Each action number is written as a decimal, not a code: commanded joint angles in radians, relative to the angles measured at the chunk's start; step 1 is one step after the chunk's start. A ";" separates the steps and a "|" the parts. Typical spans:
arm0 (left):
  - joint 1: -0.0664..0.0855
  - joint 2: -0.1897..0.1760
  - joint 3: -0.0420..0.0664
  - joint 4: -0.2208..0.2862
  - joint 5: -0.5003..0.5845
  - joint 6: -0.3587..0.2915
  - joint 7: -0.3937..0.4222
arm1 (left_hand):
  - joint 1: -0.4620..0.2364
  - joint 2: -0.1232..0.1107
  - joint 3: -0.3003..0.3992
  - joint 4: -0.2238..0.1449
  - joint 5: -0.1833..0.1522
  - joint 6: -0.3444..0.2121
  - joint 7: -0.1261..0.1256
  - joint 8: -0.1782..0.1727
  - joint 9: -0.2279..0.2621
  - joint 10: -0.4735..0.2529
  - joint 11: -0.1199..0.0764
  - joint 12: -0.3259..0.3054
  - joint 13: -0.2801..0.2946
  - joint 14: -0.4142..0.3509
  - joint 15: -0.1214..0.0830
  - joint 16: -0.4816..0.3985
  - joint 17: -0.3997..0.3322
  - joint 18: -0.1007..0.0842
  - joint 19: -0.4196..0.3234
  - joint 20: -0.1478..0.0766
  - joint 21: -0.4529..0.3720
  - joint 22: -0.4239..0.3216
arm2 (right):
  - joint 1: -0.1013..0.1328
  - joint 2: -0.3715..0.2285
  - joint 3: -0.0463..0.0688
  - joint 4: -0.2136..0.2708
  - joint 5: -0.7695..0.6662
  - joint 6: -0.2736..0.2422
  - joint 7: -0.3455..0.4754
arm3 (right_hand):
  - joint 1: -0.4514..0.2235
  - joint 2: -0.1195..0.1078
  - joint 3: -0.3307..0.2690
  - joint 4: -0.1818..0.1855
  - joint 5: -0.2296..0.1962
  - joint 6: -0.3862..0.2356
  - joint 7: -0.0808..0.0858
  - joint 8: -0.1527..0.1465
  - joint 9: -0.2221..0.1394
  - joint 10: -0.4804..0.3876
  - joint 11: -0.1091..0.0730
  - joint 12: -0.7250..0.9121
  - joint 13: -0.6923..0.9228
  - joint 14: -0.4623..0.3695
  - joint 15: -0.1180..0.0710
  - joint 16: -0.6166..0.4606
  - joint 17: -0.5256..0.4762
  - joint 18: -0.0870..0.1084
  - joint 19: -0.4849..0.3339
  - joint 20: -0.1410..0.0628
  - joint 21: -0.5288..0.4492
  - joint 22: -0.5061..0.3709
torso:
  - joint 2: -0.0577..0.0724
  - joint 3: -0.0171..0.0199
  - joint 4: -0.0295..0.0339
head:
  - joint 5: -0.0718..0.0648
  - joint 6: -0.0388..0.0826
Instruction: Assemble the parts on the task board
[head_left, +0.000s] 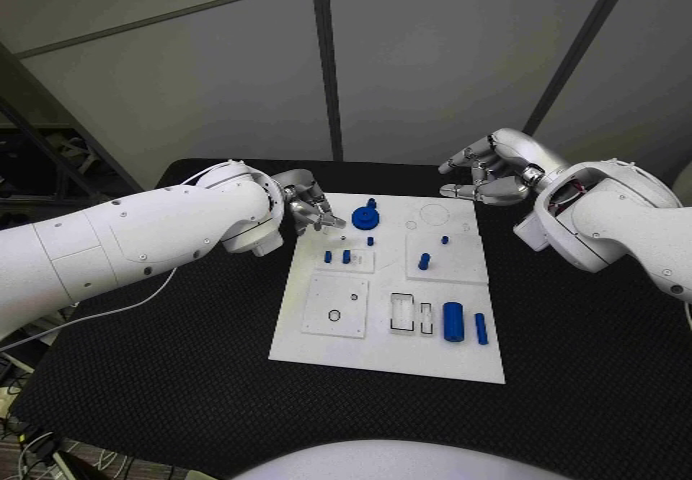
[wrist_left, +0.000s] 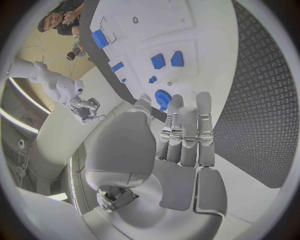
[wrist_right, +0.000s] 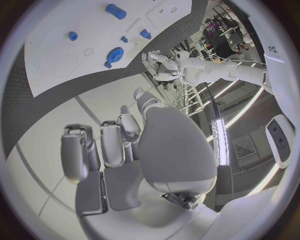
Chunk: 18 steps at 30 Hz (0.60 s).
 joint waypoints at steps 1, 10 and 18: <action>0.002 0.023 -0.002 -0.013 0.057 -0.086 0.182 | 0.163 0.007 0.062 -0.063 0.107 -0.007 0.019 -0.002 -0.073 -0.057 0.025 -0.047 -0.130 -0.118 0.016 -0.184 -0.151 -0.018 -0.056 0.020 -0.087 -0.050 | 0.002 0.002 0.001 0.000 0.002 -0.008 0.008 | -0.008 -0.005 0.006 0.000 0.003 0.007 -0.001 -0.007 -0.002 0.000 -0.002 -0.005 -0.001 0.030 -0.007 -0.004 -0.001 0.010 0.044 -0.006 -0.003 0.170 | 0.001 0.0001 0.0008 | -0.009 0.005; 0.002 0.106 -0.041 -0.089 -0.117 -0.206 0.404 | 0.226 -0.070 0.198 -0.134 0.059 0.018 0.044 0.000 -0.331 -0.080 0.048 -0.048 -0.652 -0.094 0.044 -0.380 -0.326 -0.007 -0.077 0.043 -0.148 -0.071 | 0.002 0.004 0.001 0.000 0.002 -0.006 0.007 | -0.008 -0.005 0.006 0.000 0.003 0.006 -0.001 -0.007 -0.002 0.000 -0.002 -0.004 -0.001 0.030 -0.007 -0.004 -0.001 0.010 0.044 -0.006 -0.003 0.170 | 0.001 -0.0001 -0.0038 | -0.022 0.011; 0.006 0.159 -0.080 -0.135 -0.260 -0.120 0.393 | 0.181 -0.084 0.186 -0.137 0.020 0.019 0.035 0.004 -0.405 -0.092 0.043 -0.043 -0.794 0.048 0.029 -0.268 -0.285 -0.004 0.051 0.031 -0.114 -0.067 | 0.002 0.008 0.000 0.000 0.002 -0.005 0.007 | -0.007 -0.005 0.006 0.000 0.003 0.006 -0.001 -0.007 -0.002 0.000 -0.003 -0.004 0.000 0.031 -0.007 -0.004 0.000 0.010 0.044 -0.006 -0.003 0.170 | 0.002 0.0000 -0.0035 | -0.028 0.012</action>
